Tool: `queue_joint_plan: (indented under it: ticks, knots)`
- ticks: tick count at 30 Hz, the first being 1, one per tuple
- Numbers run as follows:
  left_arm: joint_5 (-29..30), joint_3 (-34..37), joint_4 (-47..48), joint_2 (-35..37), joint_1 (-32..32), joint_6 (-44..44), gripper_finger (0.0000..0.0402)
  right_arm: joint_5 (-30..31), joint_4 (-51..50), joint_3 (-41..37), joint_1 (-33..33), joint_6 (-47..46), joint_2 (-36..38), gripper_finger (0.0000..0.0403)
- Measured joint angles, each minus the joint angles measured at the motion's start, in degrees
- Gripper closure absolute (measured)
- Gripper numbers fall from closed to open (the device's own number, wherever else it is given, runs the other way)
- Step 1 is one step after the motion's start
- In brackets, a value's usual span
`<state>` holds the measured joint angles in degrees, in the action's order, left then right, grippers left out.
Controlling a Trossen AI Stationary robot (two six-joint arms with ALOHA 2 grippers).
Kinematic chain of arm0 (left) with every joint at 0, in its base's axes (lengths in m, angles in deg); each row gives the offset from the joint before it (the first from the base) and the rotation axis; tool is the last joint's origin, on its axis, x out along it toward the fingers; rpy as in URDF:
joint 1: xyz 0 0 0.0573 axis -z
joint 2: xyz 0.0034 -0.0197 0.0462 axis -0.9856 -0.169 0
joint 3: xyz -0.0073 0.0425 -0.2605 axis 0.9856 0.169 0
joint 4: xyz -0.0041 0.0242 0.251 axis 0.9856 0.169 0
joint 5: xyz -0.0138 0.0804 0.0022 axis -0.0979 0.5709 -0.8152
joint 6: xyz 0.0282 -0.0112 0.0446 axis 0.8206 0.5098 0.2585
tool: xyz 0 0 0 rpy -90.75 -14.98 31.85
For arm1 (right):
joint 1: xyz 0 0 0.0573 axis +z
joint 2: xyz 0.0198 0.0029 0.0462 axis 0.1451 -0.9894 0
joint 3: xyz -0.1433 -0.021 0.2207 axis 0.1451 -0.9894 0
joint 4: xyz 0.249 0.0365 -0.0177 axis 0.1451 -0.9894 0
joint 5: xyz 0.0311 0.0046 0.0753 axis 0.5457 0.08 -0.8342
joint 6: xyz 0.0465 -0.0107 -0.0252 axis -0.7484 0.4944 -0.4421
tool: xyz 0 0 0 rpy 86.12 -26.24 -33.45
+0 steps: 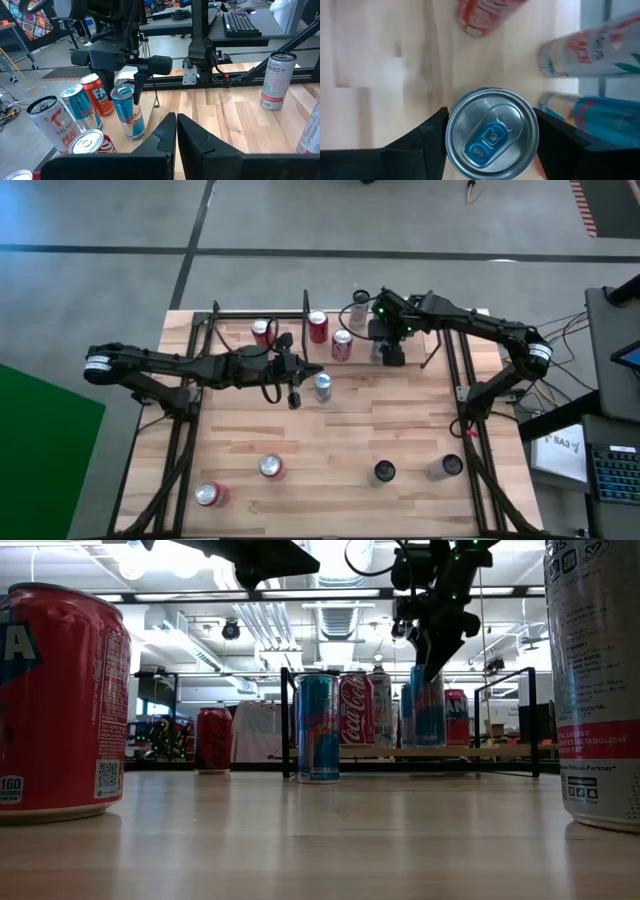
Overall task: Place canned beverage on shelf
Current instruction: Put the white and blue soda can on the shelf
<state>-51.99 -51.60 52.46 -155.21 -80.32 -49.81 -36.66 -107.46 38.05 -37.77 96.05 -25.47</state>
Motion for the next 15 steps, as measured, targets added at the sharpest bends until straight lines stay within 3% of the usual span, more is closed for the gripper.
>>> queue_joint_plan:
  ticks: [15]
  knots:
    - [0.0,0.0,-0.1,0.0,0.0,0.0,0.0402,1.6,1.8,-0.9,-2.3,0.6,0.0,0.0156]
